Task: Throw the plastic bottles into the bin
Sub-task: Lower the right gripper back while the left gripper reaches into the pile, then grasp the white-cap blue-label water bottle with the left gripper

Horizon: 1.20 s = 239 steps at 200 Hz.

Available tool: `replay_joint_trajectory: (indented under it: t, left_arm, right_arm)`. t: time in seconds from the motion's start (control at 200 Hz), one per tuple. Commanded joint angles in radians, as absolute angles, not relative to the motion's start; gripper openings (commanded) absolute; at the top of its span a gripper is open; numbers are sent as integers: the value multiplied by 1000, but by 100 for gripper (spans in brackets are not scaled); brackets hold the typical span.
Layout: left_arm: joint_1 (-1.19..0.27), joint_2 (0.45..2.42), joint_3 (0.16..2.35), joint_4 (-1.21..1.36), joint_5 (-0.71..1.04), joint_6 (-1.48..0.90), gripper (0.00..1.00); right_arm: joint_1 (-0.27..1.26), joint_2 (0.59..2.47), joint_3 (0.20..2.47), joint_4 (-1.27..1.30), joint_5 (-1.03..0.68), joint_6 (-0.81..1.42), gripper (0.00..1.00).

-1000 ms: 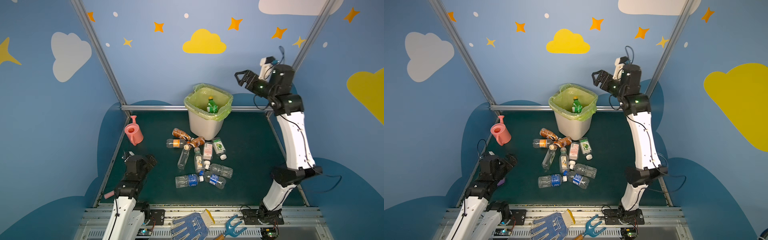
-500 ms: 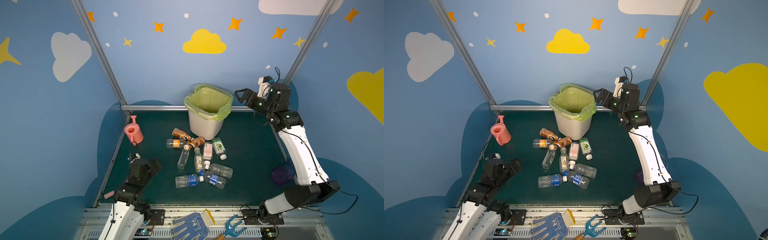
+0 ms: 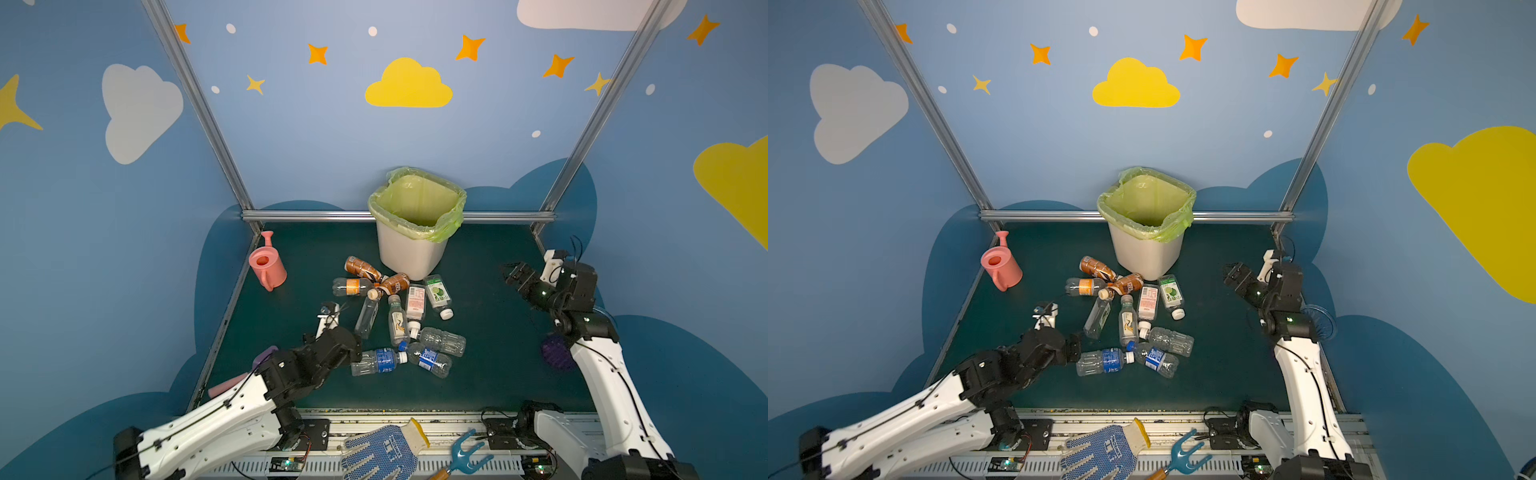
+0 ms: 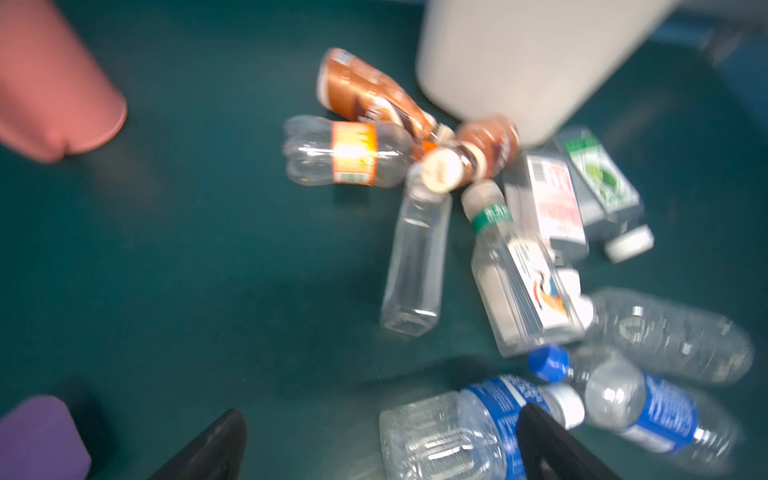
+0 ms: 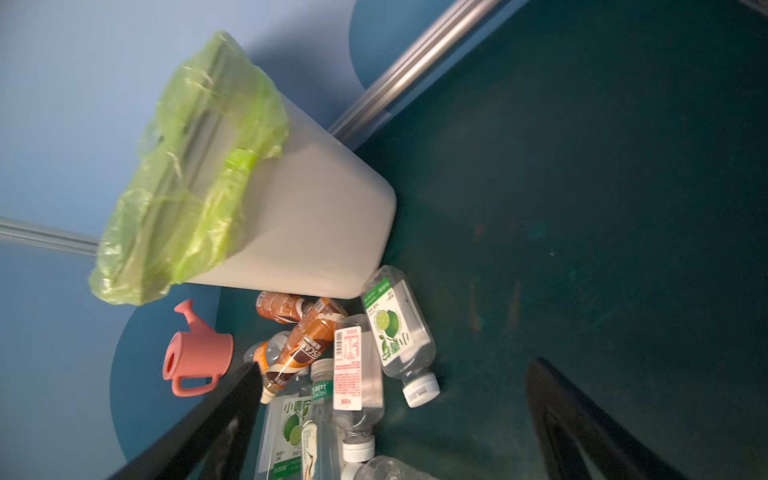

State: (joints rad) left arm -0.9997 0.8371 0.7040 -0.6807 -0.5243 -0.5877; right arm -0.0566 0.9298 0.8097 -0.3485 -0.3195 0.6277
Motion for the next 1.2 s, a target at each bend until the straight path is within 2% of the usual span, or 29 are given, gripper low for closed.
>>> replay_joint_trajectory:
  t: [0.0,0.125,0.325,0.536,0.756,0.996,1.191]
  left_arm:
    - [-1093,952,764,-738,-628,-500,100]
    - [-1155,1033,794,-735,-557,-393,100]
    - [-1164,1095,800,-692,-391,-250,100]
    - [-1164,1258,873,-715,-369,-162,99]
    - [-1164,1451,1002,-872,-404,-36,98]
    - [-1157,1474,984,-891,-405,46,98]
    - [-1132,1565,997,-861,-370,90,97]
  right_arm:
    - [-89,862,684,-324,-369,650,98]
    - [-129,802,566,-329,-393,660,98]
    - [-184,758,516,-327,-433,682,98]
    - [-215,771,522,-325,-461,695,98]
    - [-243,779,515,-328,-480,690,98]
    - [-268,800,496,-302,-494,704,98]
    - [-275,816,498,-293,-504,711,98]
